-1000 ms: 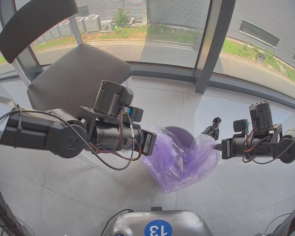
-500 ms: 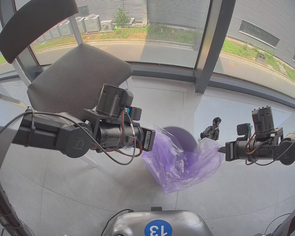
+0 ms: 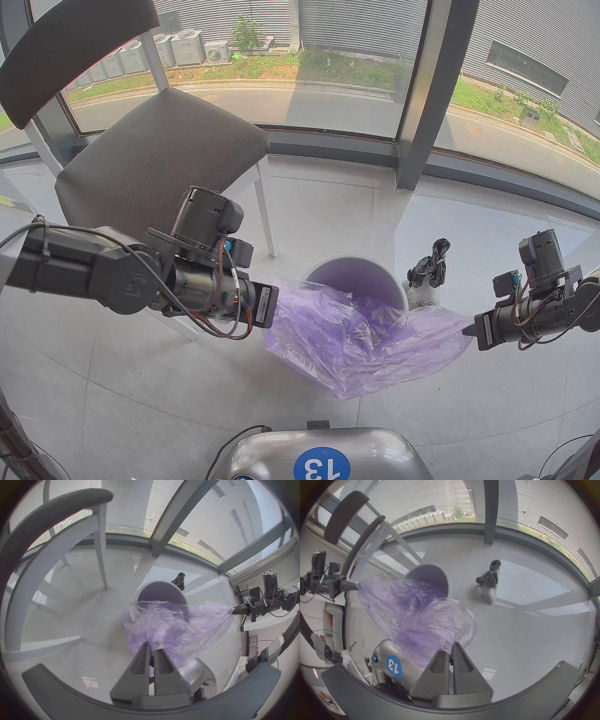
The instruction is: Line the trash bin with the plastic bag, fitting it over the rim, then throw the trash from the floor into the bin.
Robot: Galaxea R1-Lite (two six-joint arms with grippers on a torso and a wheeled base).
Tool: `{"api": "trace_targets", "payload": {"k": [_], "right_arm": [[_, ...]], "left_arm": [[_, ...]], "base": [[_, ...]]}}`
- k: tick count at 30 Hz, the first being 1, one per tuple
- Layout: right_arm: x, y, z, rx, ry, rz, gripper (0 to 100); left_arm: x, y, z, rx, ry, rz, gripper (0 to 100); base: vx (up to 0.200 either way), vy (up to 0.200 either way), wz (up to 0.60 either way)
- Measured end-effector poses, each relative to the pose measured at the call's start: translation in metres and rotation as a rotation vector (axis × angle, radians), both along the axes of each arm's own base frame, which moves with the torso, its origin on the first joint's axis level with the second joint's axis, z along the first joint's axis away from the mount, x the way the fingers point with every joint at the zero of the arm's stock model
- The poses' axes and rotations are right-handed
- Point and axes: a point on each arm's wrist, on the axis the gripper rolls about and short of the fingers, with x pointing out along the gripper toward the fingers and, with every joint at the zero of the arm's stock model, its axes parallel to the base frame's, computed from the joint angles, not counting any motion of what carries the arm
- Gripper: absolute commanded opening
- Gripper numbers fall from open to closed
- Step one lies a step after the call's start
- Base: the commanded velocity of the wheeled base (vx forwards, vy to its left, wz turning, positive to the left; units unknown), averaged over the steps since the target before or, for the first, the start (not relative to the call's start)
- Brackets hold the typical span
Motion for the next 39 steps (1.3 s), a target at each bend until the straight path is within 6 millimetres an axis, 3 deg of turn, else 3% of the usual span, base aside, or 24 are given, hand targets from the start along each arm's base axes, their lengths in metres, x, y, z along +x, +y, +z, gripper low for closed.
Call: {"api": "trace_targets", "payload": {"k": [8,21,27,33,39], "right_arm": [[-0.007,-0.010,0.007,-0.074,0.024,0.008,0],[-0.029,-0.009,-0.006,-0.100,0.071,0.046,0],[-0.035,0.000,-0.014,-0.124,0.099,0.078,0],[-0.026,0.007,-0.023,-0.127,0.104,0.097,0],[-0.003,0.017,-0.036,-0.117,0.067,0.100,0]], "left_arm": [[-0.013,0.023,0.002,0.016,0.048,0.033,0],[-0.035,0.031,-0.013,0.046,0.101,0.019,0],[-0.037,0.029,-0.017,0.048,0.101,0.009,0],[-0.032,0.025,-0.023,0.058,0.107,0.001,0],[-0.015,0.016,-0.030,0.062,0.112,0.003,0]], "base": [[0.000,0.000,0.00],[0.000,0.000,0.00],[0.000,0.000,0.00],[0.000,0.000,0.00],[0.000,0.000,0.00]]}}
